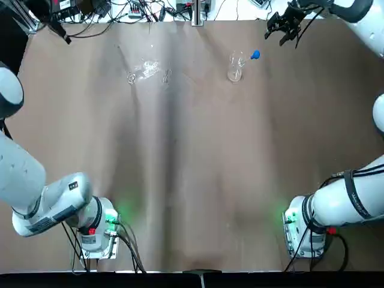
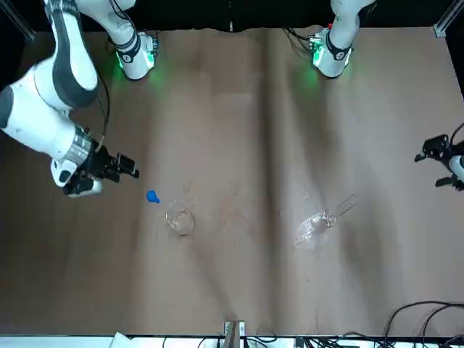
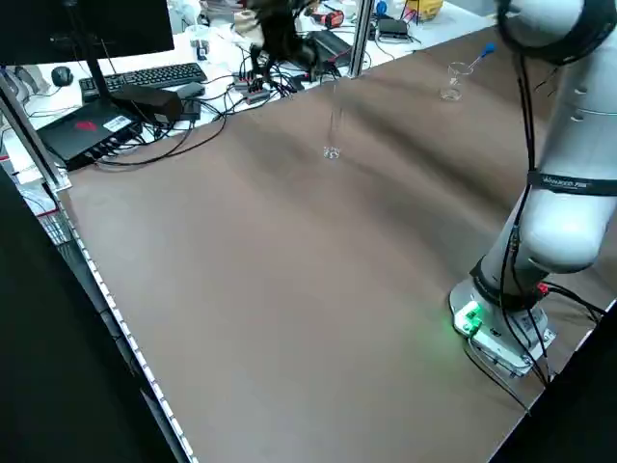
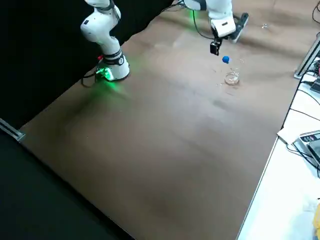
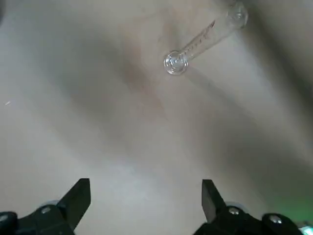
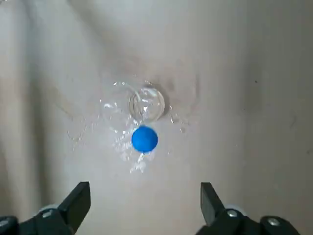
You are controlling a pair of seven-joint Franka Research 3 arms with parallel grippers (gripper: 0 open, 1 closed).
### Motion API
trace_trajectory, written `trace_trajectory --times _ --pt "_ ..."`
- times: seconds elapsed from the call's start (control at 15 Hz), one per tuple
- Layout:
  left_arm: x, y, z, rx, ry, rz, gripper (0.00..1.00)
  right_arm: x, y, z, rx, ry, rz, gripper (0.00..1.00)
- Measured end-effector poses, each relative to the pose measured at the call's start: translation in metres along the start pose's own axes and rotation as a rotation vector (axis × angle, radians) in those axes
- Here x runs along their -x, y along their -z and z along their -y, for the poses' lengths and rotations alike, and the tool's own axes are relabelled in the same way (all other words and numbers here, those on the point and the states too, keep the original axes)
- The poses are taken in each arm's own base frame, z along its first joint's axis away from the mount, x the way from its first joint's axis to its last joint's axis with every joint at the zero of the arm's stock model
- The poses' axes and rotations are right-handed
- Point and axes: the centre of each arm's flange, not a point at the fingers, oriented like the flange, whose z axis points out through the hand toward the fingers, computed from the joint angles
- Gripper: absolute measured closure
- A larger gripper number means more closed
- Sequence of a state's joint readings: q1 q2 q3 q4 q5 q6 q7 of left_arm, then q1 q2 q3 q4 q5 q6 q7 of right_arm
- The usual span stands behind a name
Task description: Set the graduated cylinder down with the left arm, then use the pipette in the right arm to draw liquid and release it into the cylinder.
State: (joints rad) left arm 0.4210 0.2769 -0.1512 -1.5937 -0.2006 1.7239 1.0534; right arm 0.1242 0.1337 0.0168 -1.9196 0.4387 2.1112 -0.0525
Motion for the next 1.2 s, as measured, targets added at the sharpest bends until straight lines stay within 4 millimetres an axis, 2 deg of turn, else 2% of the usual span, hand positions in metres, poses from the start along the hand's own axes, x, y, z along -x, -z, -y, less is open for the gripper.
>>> trace_trajectory --times 0.07,0.13,0.2,0.27,0.4,0.73,0.8,0.87,1.0,1.07,1.13,1.2 --pt "0.014 -0.022 0.021 0.048 -0.042 -0.04 0.0 -0.003 -0.009 -0.004 -0.008 -0.021 -0.002 0.03" --pt "0.027 -0.046 0.041 0.102 -0.065 -0.098 0.0 -0.005 -0.018 -0.007 -0.018 -0.066 -0.003 0.11" --pt "0.039 -0.069 0.059 0.148 -0.08 -0.16 0.0 -0.007 -0.026 -0.008 -0.026 -0.112 0.0 0.15" --pt "0.049 -0.09 0.074 0.177 -0.114 -0.214 0.0 -0.008 -0.034 -0.007 -0.03 -0.145 0.002 0.16" --pt "0.058 -0.117 0.094 0.188 -0.223 -0.284 0.0 -0.011 -0.05 -0.003 -0.026 -0.196 -0.014 0.26" --pt "0.048 -0.151 0.104 0.181 -0.497 -0.454 0.0 -0.011 -0.085 0.005 -0.019 -0.234 0.003 0.32" --pt "0.048 -0.177 0.109 0.173 -0.612 -0.563 0.0 -0.011 -0.092 0.001 -0.021 -0.245 0.012 0.34" --pt "0.048 -0.191 0.111 0.167 -0.653 -0.619 0.0 -0.012 -0.093 0.0 -0.022 -0.249 0.014 0.35" --pt "0.046 -0.22 0.113 0.17 -0.691 -0.706 0.0 -0.012 -0.095 0.0 -0.023 -0.253 0.016 0.38" --pt "0.043 -0.236 0.112 0.179 -0.705 -0.734 0.0 -0.012 -0.095 0.0 -0.026 -0.255 0.017 0.44" --pt "0.039 -0.251 0.11 0.193 -0.713 -0.753 0.0 -0.012 -0.095 0.0 -0.028 -0.257 0.017 0.44" --pt "0.032 -0.264 0.105 0.211 -0.718 -0.765 0.0 -0.012 -0.095 0.0 -0.03 -0.258 0.017 0.49"
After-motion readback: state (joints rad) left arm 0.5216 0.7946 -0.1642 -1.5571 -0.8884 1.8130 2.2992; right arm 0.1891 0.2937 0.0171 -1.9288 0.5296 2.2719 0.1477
